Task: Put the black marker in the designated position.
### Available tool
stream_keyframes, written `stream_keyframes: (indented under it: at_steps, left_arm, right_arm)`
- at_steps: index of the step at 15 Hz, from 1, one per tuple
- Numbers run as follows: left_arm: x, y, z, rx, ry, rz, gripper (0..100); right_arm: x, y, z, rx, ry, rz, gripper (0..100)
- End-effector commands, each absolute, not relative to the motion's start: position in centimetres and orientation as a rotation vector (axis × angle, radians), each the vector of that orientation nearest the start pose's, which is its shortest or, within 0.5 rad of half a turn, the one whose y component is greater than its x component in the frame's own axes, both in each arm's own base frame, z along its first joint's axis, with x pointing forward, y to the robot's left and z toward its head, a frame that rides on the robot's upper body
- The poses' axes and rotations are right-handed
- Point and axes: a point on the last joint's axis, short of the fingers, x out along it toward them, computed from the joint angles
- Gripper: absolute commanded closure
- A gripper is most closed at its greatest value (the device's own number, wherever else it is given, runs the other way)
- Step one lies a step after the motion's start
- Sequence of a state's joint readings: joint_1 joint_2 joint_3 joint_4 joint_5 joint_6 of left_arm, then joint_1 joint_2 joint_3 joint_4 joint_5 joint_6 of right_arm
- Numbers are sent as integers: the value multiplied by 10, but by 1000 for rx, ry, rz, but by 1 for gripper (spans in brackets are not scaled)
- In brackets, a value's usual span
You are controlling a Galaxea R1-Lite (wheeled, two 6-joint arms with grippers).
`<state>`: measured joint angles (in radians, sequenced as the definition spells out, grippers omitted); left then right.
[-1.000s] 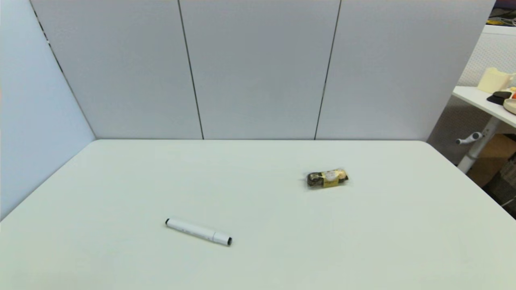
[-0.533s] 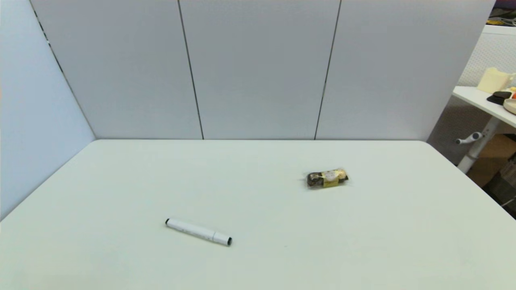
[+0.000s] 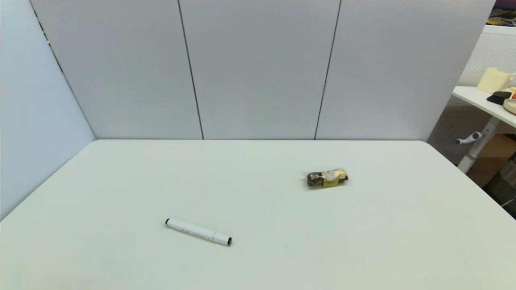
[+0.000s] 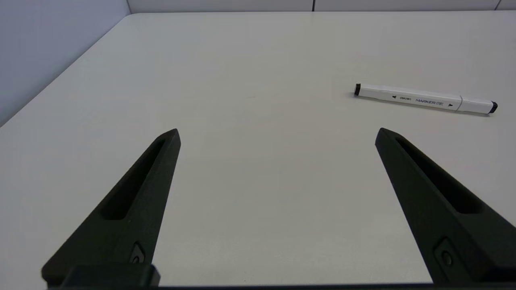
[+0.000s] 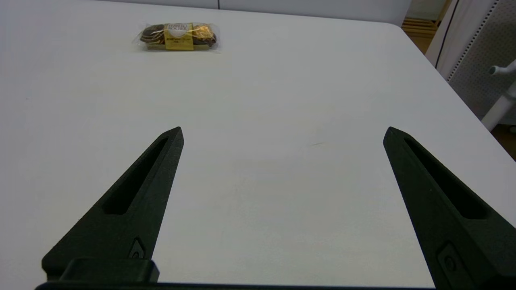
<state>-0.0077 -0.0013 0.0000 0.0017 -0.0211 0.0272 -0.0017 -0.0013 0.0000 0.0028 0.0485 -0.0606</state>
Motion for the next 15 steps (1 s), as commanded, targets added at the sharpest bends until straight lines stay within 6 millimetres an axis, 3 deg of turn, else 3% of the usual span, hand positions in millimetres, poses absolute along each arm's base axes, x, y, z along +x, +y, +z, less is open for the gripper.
stream_keyframes:
  at_steps: [1, 10, 12, 14, 15]
  left_arm:
    - [-23, 0, 75, 28, 0, -29, 0]
    - [-20, 0, 82, 17, 74, -5, 0]
    - [-13, 0, 114, 38, 129, -6, 0]
    - [13, 0, 160, 118, 213, -20, 0]
    - [28, 0, 173, 151, 266, -28, 0]
  right_arm:
    - [-23, 1, 75, -61, 2, 48, 0]
    - [-23, 1, 75, -61, 2, 48, 0]
    - [-23, 1, 75, -61, 2, 48, 0]
    - [-23, 1, 75, -61, 2, 48, 0]
    - [-23, 1, 75, -61, 2, 48, 0]
